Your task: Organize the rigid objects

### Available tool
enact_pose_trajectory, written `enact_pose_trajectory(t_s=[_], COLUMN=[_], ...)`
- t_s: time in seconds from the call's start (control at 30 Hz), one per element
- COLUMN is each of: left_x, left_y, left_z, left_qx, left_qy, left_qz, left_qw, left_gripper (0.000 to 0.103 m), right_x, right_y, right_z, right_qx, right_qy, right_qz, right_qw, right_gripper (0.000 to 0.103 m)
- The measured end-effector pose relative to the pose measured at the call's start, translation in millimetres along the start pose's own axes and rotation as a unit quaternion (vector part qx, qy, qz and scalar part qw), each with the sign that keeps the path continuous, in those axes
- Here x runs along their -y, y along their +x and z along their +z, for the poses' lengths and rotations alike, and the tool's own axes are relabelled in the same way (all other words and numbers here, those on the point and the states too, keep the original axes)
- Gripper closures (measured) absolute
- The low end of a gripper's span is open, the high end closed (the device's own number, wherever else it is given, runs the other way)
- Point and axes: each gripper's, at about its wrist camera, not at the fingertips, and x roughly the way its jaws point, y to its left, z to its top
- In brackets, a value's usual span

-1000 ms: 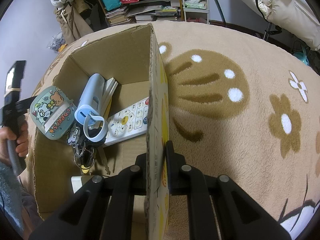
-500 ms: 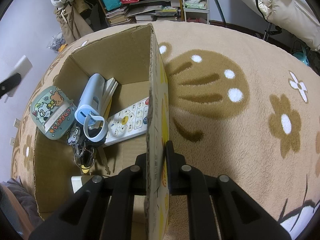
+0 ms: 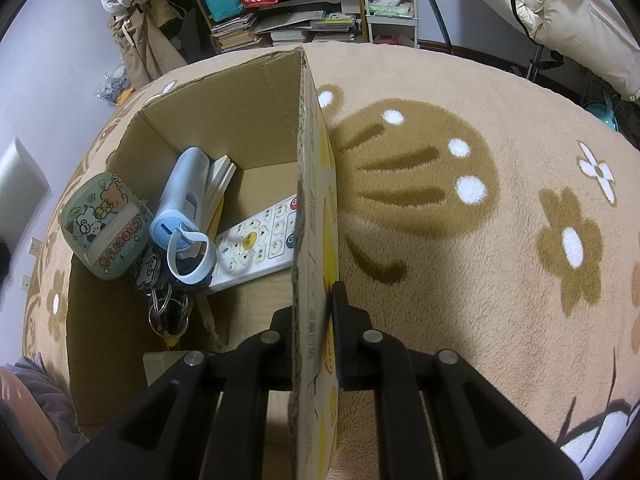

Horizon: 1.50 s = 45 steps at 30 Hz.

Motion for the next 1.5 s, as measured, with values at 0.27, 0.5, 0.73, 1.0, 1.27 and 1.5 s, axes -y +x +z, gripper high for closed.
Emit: enact_pose_trajectory(t_s=[0.27, 0.5, 0.73, 1.0, 1.27, 1.5], left_x=[25.4, 34.3, 20.3, -10.7, -41.1, -67.1], left_y=[22.4, 19.3, -10.0, -37.4, -71.6, -104.8], left_z=[-16.6, -23.2, -17.2, -19.4, -27.7, -39.6], left_qx=[-0.039, -0.033, -0.001, 0.019, 0.053, 0.084], left_qy=[0.029, 0.047, 0.017, -0.031, -0.075, -0.115], left_qz=[-0.003, 0.013, 0.036, 0.061, 0.088, 0.107], left_qw=[0.9988, 0.9983, 0.9992, 0.9975, 0.9919, 0.984], left_gripper=[0.052, 0.051, 0.044, 0.025, 0.008, 0.001], right_x=[-0.2, 0.8, 0.0, -3.0, -15.4, -29.6], right_y=[0.1, -0.7, -4.4, -31.5, -84.3, -132.8], right_z=[0.0, 1.0, 1.9, -1.2, -14.0, -31.2], right_qx=[0.0, 0.001, 0.002, 0.037, 0.105, 0.163], right_qy=[-0.001, -0.002, -0.005, -0.009, -0.022, -0.024], right_qz=[0.0, -0.001, 0.0, 0.011, 0.023, 0.024], right_qw=[1.0, 1.0, 1.0, 0.999, 0.994, 0.986], right_gripper=[0.091, 0.091, 0.09, 0.089, 0.054, 0.013])
